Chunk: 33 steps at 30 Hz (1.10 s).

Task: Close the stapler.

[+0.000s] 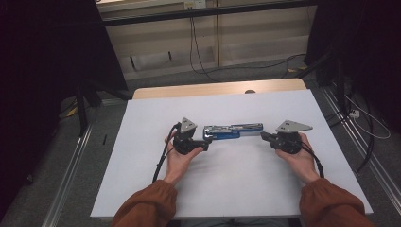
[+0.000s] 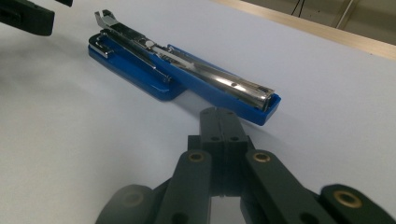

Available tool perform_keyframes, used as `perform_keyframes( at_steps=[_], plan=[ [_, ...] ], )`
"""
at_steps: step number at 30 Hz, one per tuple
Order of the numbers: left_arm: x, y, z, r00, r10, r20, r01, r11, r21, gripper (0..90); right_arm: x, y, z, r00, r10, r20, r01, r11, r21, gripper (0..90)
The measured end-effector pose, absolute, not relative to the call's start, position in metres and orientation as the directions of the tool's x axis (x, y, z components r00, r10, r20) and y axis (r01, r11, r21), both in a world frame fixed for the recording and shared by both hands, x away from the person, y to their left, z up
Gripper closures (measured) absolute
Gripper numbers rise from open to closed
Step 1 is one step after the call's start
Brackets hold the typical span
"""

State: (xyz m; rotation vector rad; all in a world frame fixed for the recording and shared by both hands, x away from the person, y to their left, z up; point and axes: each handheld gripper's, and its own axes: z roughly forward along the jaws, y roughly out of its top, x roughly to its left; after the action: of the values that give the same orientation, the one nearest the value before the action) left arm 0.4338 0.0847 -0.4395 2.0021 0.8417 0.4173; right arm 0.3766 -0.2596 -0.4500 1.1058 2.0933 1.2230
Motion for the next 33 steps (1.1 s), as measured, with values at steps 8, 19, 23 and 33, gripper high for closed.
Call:
perform_keyframes(
  at_steps=[8,19,23,33],
  plan=[
    [0.437,0.087,-0.44,0.729,0.677,-0.101,0.413,-0.317,0.854,61.7,0.379,-0.26,-0.453,-0.568,0.823,-0.001,0.421,0.292,0.859,90.0],
    [0.443,0.076,-0.44,0.764,0.645,-0.027,0.37,-0.403,0.837,90.0,0.384,-0.257,-0.457,-0.572,0.82,0.001,0.434,0.301,0.849,90.0],
    [0.447,0.067,-0.438,0.791,0.611,0.009,0.344,-0.457,0.82,90.0,0.388,-0.259,-0.452,-0.571,0.821,-0.009,0.428,0.307,0.85,90.0],
    [0.455,0.061,-0.449,0.786,0.618,0.004,0.369,-0.474,0.799,90.0,0.398,-0.254,-0.454,-0.56,0.828,0.001,0.448,0.302,0.841,90.0]
  ],
)
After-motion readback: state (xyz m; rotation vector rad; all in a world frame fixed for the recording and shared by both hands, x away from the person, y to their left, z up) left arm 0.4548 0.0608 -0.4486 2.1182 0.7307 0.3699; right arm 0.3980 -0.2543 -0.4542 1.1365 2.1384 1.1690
